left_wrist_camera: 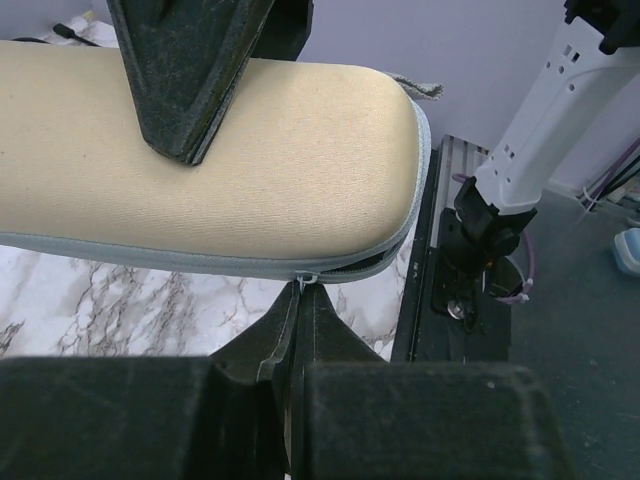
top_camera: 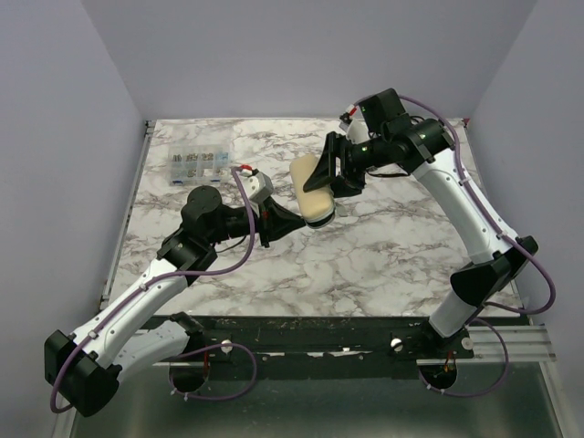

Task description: Open the umbrella

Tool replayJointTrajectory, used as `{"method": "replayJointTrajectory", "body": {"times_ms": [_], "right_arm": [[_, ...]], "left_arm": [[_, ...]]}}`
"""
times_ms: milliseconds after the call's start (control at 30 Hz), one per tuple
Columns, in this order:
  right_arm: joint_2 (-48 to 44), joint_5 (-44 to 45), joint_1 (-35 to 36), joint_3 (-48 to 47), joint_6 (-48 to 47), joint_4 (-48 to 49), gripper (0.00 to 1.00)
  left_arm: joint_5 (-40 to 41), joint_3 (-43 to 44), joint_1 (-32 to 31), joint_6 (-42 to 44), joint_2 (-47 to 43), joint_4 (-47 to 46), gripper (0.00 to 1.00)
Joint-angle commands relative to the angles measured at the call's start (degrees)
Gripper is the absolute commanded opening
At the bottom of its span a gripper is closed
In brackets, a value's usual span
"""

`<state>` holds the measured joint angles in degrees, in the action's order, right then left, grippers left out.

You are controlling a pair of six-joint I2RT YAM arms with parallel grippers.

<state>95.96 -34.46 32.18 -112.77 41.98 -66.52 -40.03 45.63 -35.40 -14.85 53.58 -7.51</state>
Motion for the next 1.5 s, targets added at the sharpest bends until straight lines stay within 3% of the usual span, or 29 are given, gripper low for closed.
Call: {"method": "replayJointTrajectory", "body": {"times_ms": [0,467,1467], "right_arm": [[-3.0,-4.6,0.3,-0.8,-0.2,2.4,0.01],[-8.6,-11.8,0.3,5.6,-0.4,5.9,0.01],[-16.5,-23.4,0.3,14.5,-1.1,9.5,0.01]], "left_arm": [[2.4,2.8,-0.5,-1.7,-0.3,-0.1,0.0],[14.6,9.7,-0.3,0.1,3.4,14.0,0.0],[23.5,11.0,0.5,4.0,0.6,22.8,0.0]]}}
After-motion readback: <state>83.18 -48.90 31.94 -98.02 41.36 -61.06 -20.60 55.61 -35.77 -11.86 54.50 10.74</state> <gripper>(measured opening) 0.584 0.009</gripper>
